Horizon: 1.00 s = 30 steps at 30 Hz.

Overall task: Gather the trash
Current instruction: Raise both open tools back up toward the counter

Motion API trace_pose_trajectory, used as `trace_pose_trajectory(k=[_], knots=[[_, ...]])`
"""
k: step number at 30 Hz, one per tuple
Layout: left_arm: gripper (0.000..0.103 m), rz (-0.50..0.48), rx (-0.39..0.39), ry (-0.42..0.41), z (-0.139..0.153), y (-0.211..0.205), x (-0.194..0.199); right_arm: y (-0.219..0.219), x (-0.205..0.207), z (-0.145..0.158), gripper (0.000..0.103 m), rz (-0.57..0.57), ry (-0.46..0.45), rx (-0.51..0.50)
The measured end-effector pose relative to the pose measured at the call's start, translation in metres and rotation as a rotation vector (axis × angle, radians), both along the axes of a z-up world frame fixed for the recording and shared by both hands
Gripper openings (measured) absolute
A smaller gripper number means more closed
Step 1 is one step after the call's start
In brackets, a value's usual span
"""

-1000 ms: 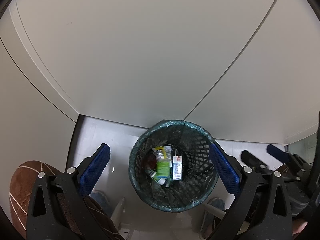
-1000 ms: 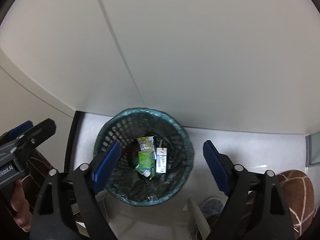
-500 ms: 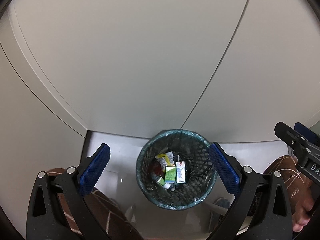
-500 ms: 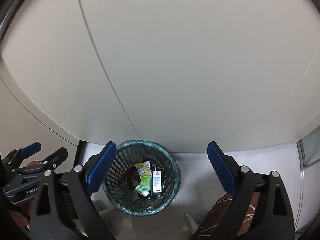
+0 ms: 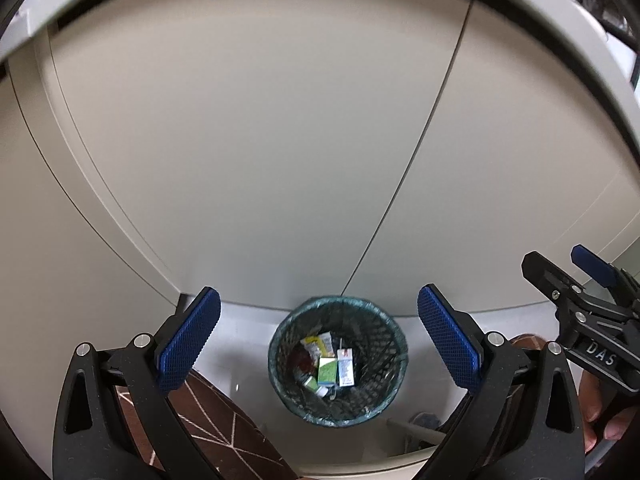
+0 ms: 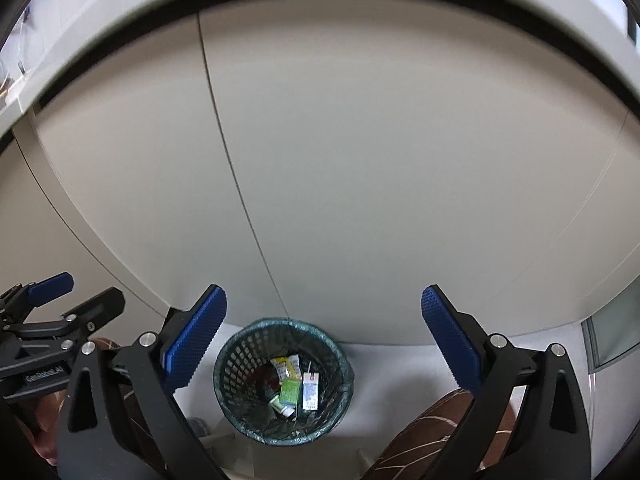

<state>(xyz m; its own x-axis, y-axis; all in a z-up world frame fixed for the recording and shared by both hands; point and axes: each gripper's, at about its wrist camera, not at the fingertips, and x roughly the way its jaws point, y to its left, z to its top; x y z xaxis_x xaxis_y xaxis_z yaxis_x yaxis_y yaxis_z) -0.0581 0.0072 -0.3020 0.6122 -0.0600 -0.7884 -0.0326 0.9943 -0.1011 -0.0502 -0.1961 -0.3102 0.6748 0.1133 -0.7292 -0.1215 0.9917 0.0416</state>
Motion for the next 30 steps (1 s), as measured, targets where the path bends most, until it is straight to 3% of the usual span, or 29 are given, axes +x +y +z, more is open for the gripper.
trace_pose_trajectory(k=[19, 30], knots=[[0.097, 0.004, 0.012, -0.201, 0.151, -0.014, -0.018, -0.034, -0.023, 0.157, 0.094, 0.008, -0.256, 0.025], [0.097, 0.004, 0.031, -0.250, 0.218, -0.020, 0.005, -0.042, 0.009, 0.215, 0.094, 0.008, -0.275, 0.021]])
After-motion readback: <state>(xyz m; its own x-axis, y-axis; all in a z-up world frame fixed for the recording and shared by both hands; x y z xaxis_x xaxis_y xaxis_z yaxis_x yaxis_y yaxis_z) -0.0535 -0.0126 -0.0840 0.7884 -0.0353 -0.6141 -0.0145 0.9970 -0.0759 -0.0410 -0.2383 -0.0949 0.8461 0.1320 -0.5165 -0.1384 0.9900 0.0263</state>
